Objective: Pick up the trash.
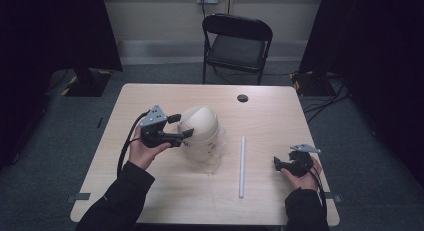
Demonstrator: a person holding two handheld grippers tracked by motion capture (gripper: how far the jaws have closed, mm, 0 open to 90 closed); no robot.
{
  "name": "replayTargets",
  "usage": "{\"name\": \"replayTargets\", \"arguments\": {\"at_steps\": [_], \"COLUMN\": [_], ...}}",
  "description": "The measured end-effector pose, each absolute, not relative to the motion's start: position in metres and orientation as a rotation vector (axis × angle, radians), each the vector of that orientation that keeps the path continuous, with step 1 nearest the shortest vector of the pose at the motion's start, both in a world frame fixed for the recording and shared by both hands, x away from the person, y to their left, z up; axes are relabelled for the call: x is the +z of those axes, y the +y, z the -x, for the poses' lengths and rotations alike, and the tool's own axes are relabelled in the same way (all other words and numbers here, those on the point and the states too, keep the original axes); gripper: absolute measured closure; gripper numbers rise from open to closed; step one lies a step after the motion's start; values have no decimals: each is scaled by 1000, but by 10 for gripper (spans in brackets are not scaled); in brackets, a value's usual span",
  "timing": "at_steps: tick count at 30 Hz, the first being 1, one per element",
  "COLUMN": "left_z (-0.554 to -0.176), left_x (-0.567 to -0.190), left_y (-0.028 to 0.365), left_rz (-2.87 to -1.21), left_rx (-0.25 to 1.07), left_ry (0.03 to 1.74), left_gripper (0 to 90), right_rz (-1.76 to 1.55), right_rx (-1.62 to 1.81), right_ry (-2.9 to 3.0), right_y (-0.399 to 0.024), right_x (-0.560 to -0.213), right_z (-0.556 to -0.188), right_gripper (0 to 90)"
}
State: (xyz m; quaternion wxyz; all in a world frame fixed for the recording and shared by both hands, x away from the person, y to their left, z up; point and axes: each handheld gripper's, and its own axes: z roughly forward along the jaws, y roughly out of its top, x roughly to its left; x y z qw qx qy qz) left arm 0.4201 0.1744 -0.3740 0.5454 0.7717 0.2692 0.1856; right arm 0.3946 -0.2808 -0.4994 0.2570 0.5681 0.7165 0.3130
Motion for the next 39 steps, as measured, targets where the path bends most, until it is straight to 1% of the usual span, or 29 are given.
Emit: {"name": "replayTargets", "arguments": {"at_steps": [3, 5, 6, 16, 19, 22, 26, 30, 39], "left_z": [-423, -424, -426, -428, -427, -427, -429, -427, -424], "left_x": [-377, -378, -379, -383, -384, -385, -384, -377, -368], "left_y": [171, 171, 171, 171, 166, 164, 163, 164, 178], "left_rz": [-1845, -1857, -1848, -1871, -1904, -1903, -1856, -1812, -1738], "left_rx": [425, 437, 413, 402, 415, 411, 372, 411, 511], "left_ry": [633, 631, 636, 629, 611, 616, 643, 648, 697], "left_gripper": [274, 252, 246, 199, 209, 200, 213, 251, 266], "right_rz": [-1541, -1541, -1541, -1541, -1541, -1541, -1541, -1541, -1541], "right_rx": [849, 849, 849, 849, 849, 849, 849, 849, 848], "right_ry": [1944, 1944, 1944, 1944, 1944, 1944, 1944, 1944, 1943], "right_y": [-281, -281, -281, -281, -281, -281, -281, -281, -281], "right_x": [-499, -499, -499, -499, -499, -499, -499, -499, -499], "right_z": [-395, -395, -395, -395, -395, -395, -395, -395, -395], "right_gripper": [169, 169, 168, 169, 169, 169, 168, 168, 167]}}
